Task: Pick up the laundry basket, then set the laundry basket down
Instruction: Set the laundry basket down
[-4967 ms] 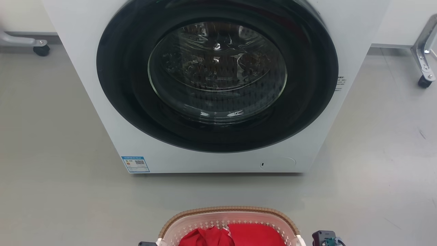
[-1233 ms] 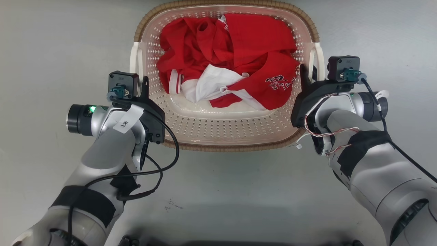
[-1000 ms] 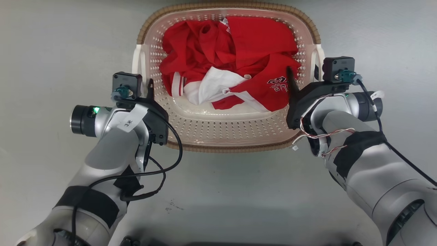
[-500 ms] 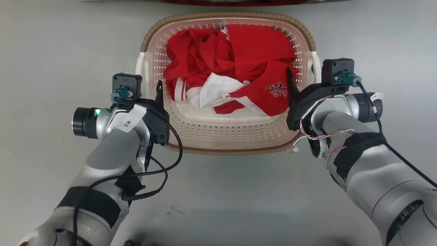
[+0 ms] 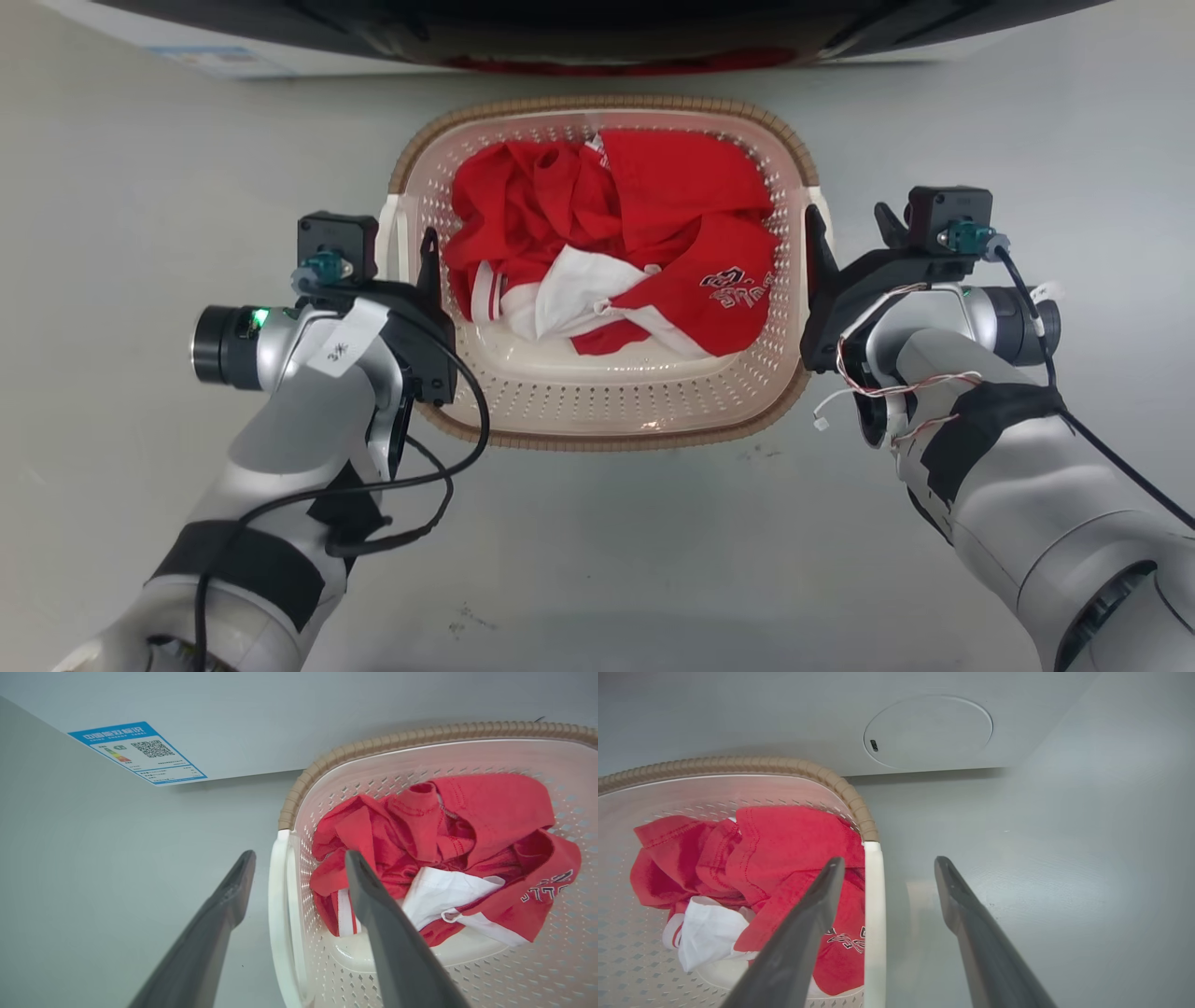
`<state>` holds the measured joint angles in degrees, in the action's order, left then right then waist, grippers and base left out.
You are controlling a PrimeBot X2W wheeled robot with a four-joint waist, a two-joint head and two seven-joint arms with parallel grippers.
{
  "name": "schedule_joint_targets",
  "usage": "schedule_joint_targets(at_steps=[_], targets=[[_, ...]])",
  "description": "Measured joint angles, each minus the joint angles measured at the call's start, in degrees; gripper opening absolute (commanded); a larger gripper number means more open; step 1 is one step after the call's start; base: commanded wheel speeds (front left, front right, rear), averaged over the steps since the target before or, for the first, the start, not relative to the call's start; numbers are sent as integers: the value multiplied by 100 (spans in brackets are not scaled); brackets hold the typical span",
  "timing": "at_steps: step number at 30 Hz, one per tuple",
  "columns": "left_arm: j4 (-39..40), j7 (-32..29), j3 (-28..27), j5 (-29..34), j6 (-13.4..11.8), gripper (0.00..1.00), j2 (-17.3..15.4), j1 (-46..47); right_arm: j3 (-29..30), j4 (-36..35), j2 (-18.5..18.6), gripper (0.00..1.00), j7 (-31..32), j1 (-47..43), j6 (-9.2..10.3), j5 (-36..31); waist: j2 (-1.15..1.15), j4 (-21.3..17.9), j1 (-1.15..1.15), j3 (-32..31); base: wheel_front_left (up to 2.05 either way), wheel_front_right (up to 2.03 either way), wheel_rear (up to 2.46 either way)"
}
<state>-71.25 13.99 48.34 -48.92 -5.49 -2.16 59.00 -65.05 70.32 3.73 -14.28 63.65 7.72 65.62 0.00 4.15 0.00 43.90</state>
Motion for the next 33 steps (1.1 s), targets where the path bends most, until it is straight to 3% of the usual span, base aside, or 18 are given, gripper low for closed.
schedule_joint_targets(at_steps=[16, 33], targets=[[614, 31, -90, 330, 38, 100, -237, -880, 439, -442, -10, 100, -1, -582, 0, -176, 0, -151, 0, -1105, 0, 0, 0], [2369, 32, -749, 1006, -116, 100, -656, -2597, 1485, -1015, 203, 100, -1, -2085, 0, -797, -1, -262, -1, -2502, 0, 0, 0]])
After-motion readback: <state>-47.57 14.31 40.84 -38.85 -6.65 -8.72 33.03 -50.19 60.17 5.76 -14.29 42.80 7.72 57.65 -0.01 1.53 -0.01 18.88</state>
